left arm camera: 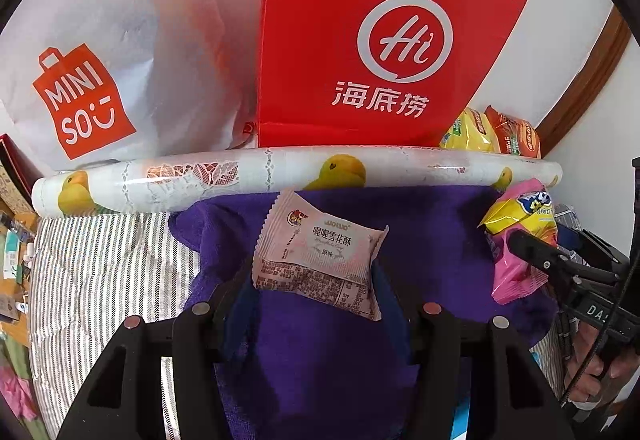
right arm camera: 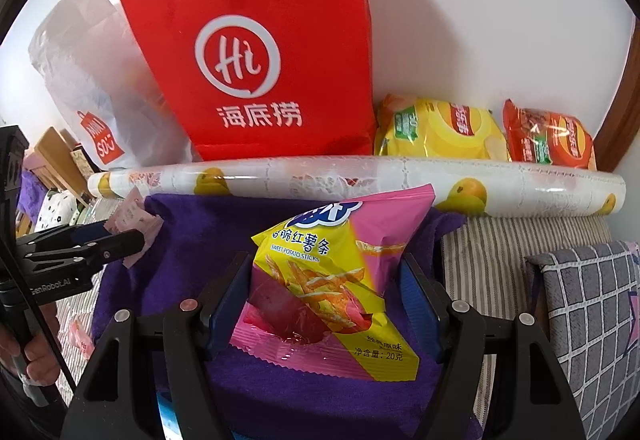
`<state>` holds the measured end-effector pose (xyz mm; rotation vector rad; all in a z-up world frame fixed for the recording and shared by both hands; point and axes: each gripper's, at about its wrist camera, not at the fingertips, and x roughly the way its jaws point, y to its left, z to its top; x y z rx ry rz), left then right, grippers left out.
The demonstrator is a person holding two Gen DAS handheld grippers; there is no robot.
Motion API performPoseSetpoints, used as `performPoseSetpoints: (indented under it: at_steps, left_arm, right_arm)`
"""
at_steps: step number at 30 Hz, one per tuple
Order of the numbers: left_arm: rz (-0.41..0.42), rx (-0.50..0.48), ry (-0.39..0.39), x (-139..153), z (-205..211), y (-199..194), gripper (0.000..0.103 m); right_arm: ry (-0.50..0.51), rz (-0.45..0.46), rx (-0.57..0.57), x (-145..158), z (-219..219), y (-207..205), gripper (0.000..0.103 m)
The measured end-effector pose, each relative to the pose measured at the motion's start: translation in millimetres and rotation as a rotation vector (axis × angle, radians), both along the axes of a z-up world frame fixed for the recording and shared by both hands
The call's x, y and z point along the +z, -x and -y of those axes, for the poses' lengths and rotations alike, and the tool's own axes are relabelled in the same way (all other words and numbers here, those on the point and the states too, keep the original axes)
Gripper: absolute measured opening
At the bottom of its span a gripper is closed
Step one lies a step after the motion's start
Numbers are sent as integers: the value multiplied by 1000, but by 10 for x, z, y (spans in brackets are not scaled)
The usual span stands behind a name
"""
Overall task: Organize snacks
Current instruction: 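Carry the chip bag and pastry packet over the purple towel with both tools, then open the right tool to drop the chip bag on the towel while the left tool drops the pastry packet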
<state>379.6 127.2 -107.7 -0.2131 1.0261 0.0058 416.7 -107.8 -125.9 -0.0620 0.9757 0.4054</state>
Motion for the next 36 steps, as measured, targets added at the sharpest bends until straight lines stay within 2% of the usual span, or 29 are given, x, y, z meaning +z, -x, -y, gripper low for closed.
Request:
performPoseSetpoints:
  at_steps: [12, 21, 24, 29, 31, 36]
  left_arm:
    - [-30, -8, -1, -69, 36, -28, 55]
    - [-43, -11, -1, -104, 50, -38, 55]
    - [-63, -19, 30, -140, 55, -48, 55]
    - [-74, -20, 17, -165, 73, -51, 55]
    - [-77, -19, 20, -171, 64, -50, 55]
    - [-86, -21, 17, -195, 79, -63, 55]
  right_arm:
    - [51, -58, -8, -171, -35, -62, 72]
    - [24, -119, -20, -262, -15, -98, 72]
    - [31, -117, -22, -275, -24, -99, 72]
    - [33, -116, -19, -281, -33, -85, 74]
    - [29, -104, -16, -247, -29, -64, 77]
    - [-6, -78, -20, -121, 13, -5, 77]
